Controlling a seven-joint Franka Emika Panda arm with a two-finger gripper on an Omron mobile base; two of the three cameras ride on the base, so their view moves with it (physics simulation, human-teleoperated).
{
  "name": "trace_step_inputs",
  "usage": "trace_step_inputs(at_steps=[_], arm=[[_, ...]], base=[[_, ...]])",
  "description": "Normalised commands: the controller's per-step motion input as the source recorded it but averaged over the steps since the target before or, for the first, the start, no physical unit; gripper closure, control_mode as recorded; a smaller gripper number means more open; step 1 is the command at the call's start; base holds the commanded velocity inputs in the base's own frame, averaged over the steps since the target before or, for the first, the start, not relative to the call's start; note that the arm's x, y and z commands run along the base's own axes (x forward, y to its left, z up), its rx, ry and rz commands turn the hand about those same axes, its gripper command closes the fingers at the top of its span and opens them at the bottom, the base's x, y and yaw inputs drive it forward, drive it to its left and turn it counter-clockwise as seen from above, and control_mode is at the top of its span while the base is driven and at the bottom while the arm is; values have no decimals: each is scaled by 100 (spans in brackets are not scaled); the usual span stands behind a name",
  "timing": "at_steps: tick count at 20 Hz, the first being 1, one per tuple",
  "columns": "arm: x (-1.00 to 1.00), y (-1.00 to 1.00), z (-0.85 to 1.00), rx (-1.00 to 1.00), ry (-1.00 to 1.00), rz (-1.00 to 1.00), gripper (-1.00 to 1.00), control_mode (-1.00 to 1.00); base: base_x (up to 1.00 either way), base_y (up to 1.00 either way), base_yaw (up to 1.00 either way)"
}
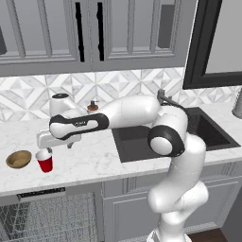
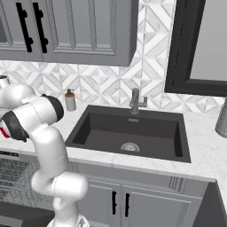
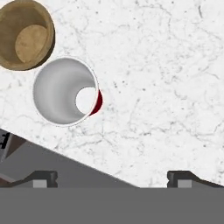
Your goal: Pick up the cup and bowl from the counter, place them in the dishwasher, and close the dishwasher door.
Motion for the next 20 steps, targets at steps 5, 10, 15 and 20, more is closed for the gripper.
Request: trace_step_inputs(at_steps=[5, 10, 15, 20], arm=[[31, 33, -19, 0, 0, 0, -100, -100], [20, 7, -14, 0, -3, 1, -100, -100], [2, 0, -27, 0, 0, 0, -100, -100], [0, 0, -30, 0, 0, 0, -100, -100]], base=[[0, 0, 0], [0, 0, 0], [0, 0, 0], [0, 0, 0]])
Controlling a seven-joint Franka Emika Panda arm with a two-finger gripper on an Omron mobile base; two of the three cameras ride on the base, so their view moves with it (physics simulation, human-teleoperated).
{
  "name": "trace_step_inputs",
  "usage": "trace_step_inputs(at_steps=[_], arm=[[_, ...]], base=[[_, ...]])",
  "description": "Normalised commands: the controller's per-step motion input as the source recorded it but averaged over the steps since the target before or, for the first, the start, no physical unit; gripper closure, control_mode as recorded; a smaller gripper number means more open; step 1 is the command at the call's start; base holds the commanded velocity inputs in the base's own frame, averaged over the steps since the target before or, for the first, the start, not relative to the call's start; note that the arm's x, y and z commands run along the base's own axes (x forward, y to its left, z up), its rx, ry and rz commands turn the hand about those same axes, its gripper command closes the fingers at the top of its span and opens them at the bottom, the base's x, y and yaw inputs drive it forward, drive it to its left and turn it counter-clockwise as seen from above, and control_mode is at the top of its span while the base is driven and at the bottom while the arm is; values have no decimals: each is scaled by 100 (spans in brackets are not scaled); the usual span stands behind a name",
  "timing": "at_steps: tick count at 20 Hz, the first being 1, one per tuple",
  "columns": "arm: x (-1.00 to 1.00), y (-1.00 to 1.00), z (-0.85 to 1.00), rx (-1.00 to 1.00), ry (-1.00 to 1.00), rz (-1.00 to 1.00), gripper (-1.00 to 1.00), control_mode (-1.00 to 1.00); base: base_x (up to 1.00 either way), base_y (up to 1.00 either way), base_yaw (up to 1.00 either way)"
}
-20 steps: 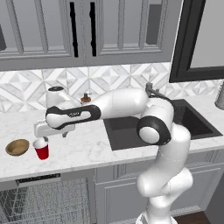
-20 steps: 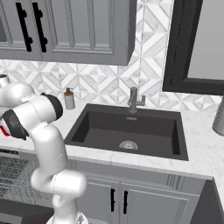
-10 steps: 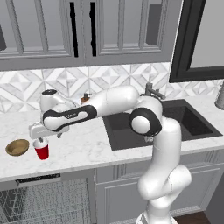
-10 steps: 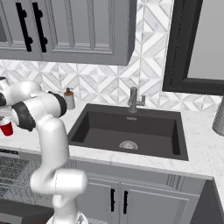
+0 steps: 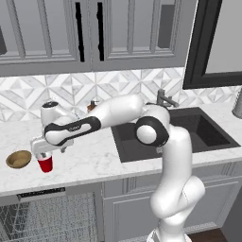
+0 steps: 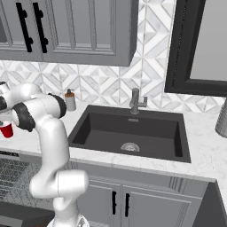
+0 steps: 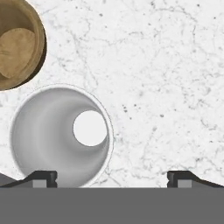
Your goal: Pick up the cup and bowl from the counter, place them in the dishwasher, and close the dishwasher door.
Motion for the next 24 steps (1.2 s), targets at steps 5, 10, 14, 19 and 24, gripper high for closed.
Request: trace_step_inputs(at_steps=[5, 10, 14, 19, 24], arm=[[6, 1, -26, 0, -1, 0, -100, -100], [9, 4, -17, 0, 0, 0, -100, -100], [10, 2, -14, 0, 0, 0, -100, -100], [5, 4, -14, 0, 0, 0, 100, -100], [4, 4, -11, 0, 0, 0, 100, -100]], base=[[0, 0, 0], [0, 0, 0], [0, 0, 0], [0, 0, 0], [0, 0, 0]])
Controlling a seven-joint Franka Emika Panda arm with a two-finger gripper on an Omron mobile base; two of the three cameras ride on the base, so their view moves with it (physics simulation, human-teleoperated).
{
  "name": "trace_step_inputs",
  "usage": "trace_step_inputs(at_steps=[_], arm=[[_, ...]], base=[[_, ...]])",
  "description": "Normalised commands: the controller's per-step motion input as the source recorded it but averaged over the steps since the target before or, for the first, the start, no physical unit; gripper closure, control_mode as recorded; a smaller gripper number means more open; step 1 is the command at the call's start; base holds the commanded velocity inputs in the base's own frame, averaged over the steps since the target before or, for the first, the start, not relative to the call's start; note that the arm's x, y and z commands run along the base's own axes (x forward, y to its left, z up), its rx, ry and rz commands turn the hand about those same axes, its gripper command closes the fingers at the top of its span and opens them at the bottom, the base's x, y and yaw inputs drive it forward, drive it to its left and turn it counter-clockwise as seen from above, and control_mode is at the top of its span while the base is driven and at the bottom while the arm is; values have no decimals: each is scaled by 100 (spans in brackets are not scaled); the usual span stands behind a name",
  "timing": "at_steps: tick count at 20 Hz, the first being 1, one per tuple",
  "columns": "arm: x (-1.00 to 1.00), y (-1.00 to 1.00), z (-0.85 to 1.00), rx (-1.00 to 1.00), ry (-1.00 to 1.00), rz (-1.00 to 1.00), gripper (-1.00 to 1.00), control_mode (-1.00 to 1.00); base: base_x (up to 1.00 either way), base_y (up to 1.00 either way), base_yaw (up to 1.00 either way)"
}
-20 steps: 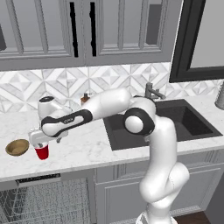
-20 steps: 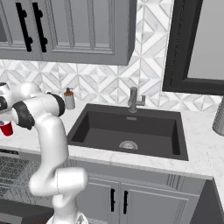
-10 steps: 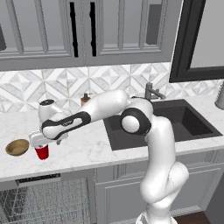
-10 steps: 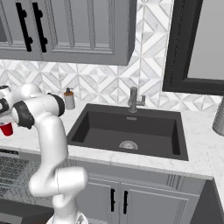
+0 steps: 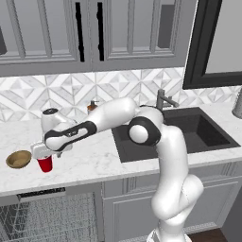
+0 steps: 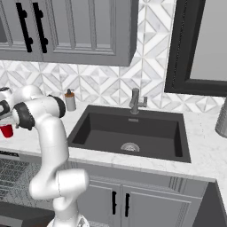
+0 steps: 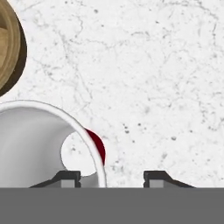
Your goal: Pick up the cup and bowl from the counter, place them in the dishwasher, and close the dishwasher door.
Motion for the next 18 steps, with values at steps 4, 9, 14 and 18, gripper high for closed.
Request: trace_step_inputs(at_steps=[4, 9, 14, 18], arm=[[-3, 3, -1, 0, 0, -1, 100, -100], [-42, 1, -5, 0, -1, -5, 100, -100], [-88, 0, 2, 0, -3, -3, 100, -100], [-100, 0, 18, -2, -8, -1, 100, -100]], base=[[0, 0, 0], [0, 0, 0], [0, 0, 0], [0, 0, 0]])
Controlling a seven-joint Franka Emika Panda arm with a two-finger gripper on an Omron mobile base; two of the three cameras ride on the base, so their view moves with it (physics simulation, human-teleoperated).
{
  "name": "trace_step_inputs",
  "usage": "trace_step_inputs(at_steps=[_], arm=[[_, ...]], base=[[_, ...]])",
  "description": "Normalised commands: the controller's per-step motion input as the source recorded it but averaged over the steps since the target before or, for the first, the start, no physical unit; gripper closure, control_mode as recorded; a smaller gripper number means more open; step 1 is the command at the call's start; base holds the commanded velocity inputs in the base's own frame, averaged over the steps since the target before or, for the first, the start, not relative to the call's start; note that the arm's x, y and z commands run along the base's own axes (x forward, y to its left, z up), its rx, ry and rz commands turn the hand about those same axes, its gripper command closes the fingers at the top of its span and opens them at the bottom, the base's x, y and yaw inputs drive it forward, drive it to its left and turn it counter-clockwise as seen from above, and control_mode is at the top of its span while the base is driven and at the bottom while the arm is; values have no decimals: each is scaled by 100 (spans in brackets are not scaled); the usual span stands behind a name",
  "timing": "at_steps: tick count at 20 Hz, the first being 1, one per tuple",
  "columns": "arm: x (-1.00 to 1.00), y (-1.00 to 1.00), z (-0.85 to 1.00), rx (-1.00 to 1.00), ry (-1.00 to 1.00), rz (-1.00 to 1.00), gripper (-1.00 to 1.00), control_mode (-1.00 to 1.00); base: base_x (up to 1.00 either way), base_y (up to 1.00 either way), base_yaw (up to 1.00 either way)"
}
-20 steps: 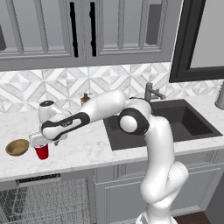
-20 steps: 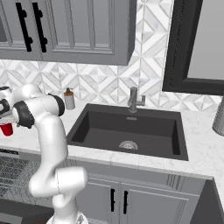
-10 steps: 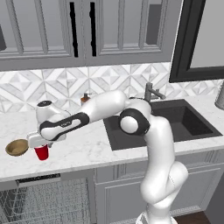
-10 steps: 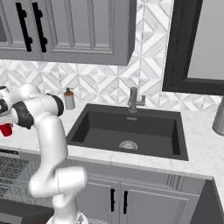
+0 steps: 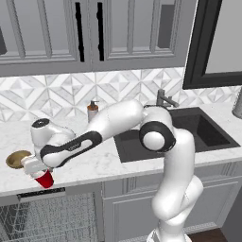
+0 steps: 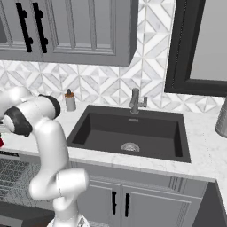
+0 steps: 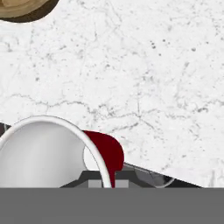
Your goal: Pick up the cup and bowl from the counter, place them in the dishwasher, and close the dishwasher door.
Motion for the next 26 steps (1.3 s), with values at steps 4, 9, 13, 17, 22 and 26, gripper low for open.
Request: trace_step_inputs(at_steps=[4, 9, 13, 17, 22, 26], arm=[[-100, 14, 1, -18, -14, 0, 100, -100], [-99, 33, -13, -27, -16, -1, 100, -100], [-84, 65, -48, -30, -17, -5, 100, -100], [-20, 15, -49, -20, -28, -7, 100, -100], [0, 2, -16, 0, -46, -9, 100, -100], [15, 3, -22, 0, -6, -16, 100, -100]], base=[[0, 0, 0], [0, 0, 0], [0, 0, 0], [0, 0, 0], [0, 0, 0], [0, 0, 0]])
